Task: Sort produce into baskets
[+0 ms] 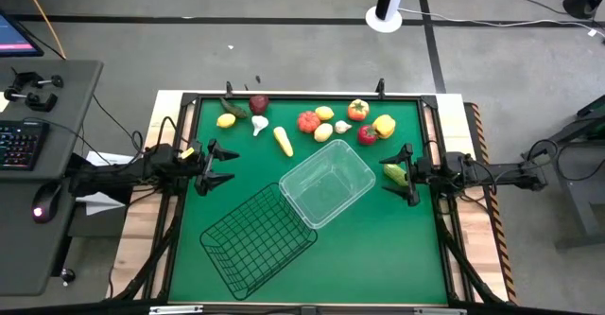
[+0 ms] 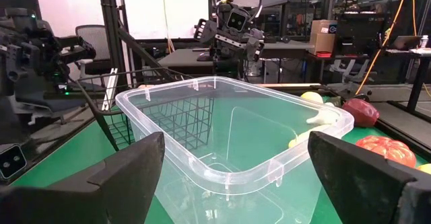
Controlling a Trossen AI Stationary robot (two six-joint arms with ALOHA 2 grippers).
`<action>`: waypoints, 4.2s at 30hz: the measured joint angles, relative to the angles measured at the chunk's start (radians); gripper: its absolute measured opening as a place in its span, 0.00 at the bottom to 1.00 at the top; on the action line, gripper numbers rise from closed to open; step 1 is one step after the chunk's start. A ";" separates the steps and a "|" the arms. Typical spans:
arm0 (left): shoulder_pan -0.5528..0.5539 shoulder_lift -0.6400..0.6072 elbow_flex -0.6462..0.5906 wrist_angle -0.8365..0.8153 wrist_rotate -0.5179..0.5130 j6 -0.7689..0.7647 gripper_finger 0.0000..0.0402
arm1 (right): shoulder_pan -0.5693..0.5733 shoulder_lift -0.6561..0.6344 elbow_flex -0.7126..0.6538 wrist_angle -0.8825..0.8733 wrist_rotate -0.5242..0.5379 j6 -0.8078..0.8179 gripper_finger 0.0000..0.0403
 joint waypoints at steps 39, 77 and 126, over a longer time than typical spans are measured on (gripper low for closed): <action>0.448 1.020 0.783 -0.513 0.003 -0.313 0.91 | 0.000 0.000 0.000 0.000 0.000 0.000 0.89; 0.592 1.711 0.926 -0.488 -0.215 -0.181 0.91 | 0.000 0.000 0.000 0.000 0.000 0.000 0.89; -0.605 1.214 0.925 -0.294 -0.246 -0.598 0.51 | 0.000 0.000 0.000 0.000 0.000 0.000 0.89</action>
